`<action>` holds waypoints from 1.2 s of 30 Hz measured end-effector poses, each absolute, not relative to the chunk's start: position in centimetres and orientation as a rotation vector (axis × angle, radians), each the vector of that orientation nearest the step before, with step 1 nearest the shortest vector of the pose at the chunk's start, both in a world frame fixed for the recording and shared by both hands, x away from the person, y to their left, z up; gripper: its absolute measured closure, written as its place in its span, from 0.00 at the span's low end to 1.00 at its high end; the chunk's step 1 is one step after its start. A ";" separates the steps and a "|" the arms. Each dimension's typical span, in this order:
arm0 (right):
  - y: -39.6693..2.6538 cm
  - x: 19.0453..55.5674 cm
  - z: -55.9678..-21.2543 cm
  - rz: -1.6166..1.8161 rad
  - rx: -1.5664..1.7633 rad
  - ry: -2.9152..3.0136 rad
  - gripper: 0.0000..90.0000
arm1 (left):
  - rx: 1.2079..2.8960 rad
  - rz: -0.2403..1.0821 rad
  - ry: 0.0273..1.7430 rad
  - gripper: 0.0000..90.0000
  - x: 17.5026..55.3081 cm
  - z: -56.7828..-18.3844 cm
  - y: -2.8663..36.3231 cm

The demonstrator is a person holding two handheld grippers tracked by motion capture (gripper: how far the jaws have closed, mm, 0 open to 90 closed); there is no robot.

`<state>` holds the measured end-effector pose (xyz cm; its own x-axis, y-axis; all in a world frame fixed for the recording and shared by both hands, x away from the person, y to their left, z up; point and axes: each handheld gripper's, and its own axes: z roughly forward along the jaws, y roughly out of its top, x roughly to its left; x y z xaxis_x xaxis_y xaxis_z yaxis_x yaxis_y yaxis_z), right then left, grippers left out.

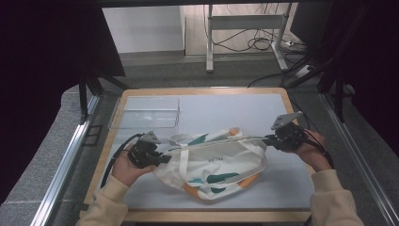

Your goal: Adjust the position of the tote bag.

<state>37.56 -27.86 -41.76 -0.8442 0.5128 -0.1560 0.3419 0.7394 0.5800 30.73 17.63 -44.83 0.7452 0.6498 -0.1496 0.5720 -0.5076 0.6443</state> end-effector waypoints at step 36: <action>-30.0 32.6 -43.3 0.939 0.794 2.556 0.85 | 2.156 0.206 0.928 0.91 31.5 -45.5 17.3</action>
<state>32.61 -30.00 -43.26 -0.8006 0.5924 -0.0897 0.3933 0.6327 0.6671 31.49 17.27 -45.47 0.7220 0.6772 -0.1420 0.5537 -0.4423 0.7055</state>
